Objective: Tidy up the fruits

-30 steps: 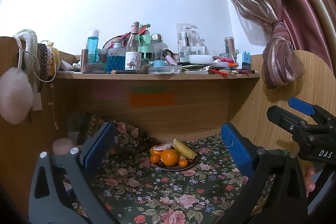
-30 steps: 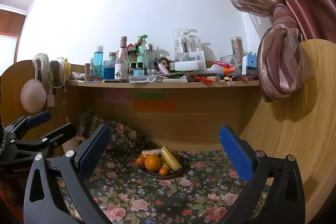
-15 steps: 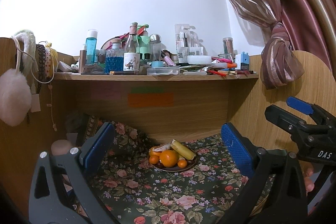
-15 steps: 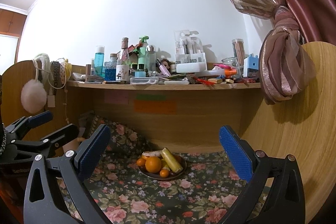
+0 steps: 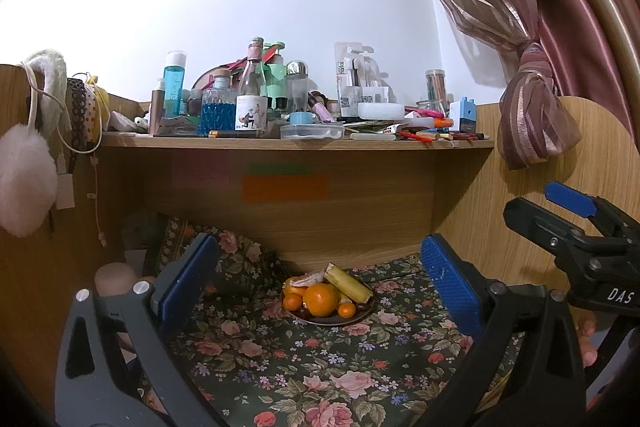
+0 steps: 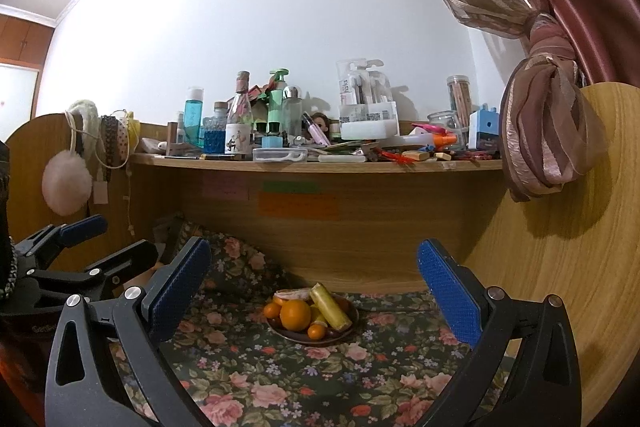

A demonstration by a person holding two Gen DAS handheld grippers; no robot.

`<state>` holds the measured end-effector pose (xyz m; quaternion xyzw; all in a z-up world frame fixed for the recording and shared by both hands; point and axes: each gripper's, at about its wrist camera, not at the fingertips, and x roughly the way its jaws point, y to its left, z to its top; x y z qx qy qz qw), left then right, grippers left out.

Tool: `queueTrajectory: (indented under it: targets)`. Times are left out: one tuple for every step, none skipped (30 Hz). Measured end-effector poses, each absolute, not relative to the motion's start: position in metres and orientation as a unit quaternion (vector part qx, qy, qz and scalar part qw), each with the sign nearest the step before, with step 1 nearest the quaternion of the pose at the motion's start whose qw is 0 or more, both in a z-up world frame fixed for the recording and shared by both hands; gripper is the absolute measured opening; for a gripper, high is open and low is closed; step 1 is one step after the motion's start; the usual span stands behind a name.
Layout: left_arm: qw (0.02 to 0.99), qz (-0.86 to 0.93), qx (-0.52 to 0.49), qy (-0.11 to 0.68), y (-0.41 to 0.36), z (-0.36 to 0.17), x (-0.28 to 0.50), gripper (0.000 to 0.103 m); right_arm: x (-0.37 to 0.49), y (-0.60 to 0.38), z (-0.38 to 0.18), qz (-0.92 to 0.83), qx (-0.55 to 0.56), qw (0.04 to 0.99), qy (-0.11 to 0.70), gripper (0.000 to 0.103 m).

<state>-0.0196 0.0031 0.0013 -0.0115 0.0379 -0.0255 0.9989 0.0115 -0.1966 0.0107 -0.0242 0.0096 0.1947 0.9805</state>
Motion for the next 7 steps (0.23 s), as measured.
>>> queueTrajectory:
  targets:
    - [0.999, -0.024, -0.011, 0.038, 0.0025, 0.0014, -0.0198, 0.103, 0.0122, -0.1959, 0.0106, 0.195, -0.024, 0.980, 0.010, 0.103]
    - [0.999, -0.024, -0.011, 0.038, 0.0026, 0.0012, -0.0193, 0.103, 0.0131, -0.1955, 0.0104, 0.196, -0.025, 0.980, 0.011, 0.103]
    - [0.999, -0.024, -0.010, 0.038, 0.0026, 0.0012, -0.0195, 0.103, 0.0147, -0.1947, 0.0101, 0.197, -0.025, 0.980, 0.013, 0.103]
    - [0.999, -0.024, -0.010, 0.039, 0.0028, 0.0006, -0.0179, 0.103, 0.0160, -0.1941, 0.0099, 0.197, -0.026, 0.980, 0.014, 0.103]
    - [0.999, -0.024, -0.011, 0.040, 0.0029, 0.0003, -0.0166, 0.103, 0.0172, -0.1933, 0.0096, 0.197, -0.026, 0.980, 0.015, 0.103]
    - [0.999, -0.024, -0.012, 0.041, 0.0037, 0.0000, -0.0153, 0.103, 0.0184, -0.1935, 0.0092, 0.197, -0.026, 0.980, 0.016, 0.103]
    - [0.999, -0.025, -0.012, 0.042, 0.0045, -0.0003, -0.0136, 0.103, 0.0195, -0.1934, 0.0090, 0.197, -0.026, 0.980, 0.016, 0.103]
